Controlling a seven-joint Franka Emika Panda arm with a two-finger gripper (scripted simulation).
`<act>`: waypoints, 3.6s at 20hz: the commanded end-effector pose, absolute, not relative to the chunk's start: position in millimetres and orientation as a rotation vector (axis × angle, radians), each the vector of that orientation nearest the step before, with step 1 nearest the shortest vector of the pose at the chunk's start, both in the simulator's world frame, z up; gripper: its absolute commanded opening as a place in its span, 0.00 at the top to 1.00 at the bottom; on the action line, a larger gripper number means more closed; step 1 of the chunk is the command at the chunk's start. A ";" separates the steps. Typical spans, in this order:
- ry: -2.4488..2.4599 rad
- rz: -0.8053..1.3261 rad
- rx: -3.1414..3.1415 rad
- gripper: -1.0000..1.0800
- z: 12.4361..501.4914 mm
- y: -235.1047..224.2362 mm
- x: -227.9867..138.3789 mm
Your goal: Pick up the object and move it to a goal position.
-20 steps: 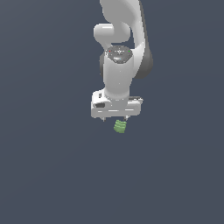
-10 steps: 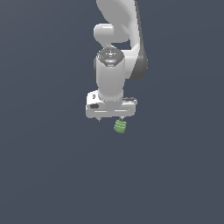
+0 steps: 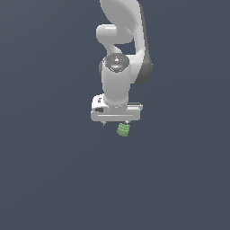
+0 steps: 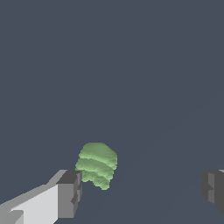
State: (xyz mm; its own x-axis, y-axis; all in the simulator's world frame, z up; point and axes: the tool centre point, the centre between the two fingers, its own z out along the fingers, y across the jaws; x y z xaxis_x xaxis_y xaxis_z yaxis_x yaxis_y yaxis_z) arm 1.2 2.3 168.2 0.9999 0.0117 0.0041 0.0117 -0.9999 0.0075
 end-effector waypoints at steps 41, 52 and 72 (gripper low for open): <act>-0.517 0.000 3.099 0.04 44.4 47.0 -41.8; -0.517 0.000 3.099 1.00 40.2 47.3 -41.1; -0.518 0.001 3.099 1.00 120.6 4.8 -24.3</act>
